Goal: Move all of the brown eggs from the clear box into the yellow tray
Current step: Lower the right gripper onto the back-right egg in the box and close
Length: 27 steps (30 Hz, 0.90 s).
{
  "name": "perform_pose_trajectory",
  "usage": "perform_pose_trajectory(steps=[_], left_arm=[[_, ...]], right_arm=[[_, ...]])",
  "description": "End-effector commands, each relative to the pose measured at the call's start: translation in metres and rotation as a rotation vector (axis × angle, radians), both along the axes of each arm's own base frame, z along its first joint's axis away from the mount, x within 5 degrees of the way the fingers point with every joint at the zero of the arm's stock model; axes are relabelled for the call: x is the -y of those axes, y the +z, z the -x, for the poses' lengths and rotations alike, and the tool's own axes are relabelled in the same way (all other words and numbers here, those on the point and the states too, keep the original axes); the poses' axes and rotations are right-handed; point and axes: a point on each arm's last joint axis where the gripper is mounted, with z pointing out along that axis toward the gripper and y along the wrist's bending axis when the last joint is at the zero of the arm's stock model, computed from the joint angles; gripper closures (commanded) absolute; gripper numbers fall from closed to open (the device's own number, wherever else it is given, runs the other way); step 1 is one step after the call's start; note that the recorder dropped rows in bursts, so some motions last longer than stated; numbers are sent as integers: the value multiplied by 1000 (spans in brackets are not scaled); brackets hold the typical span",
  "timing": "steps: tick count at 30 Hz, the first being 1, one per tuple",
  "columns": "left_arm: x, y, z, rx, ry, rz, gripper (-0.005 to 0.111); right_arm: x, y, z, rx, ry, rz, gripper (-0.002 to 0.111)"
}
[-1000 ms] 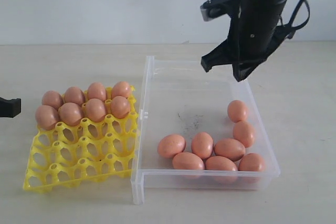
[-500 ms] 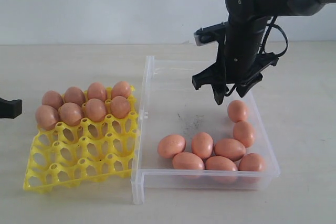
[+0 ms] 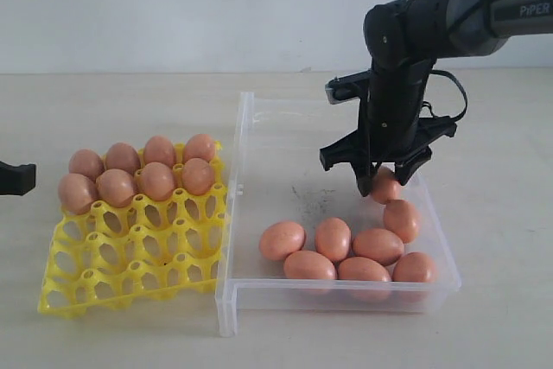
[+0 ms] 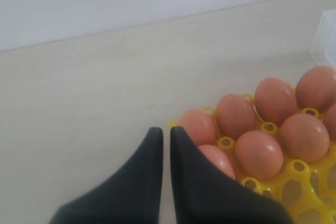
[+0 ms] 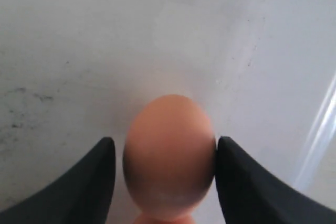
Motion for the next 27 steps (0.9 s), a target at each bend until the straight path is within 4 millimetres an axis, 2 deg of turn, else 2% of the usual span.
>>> perform_pose_trajectory(steps=[1,14,16,21,27], left_arm=[[0,1,1,3,-6,-3,103],[0,1,1,3,-6,-3,103],[0,1,1,3,-6,-3,103],[0,1,1,3,-6,-3,103],[0,1,1,3,-6,-3,103]], right_arm=[[-1,-6,-6,30,6,-15,58],[-2,-8,-8,47,105,-12,59],[-2,-8,-8,47,117,-10,67],[-2,-8,-8,47,172,-4,106],[-3,-4,-13,107,188,-8,108]])
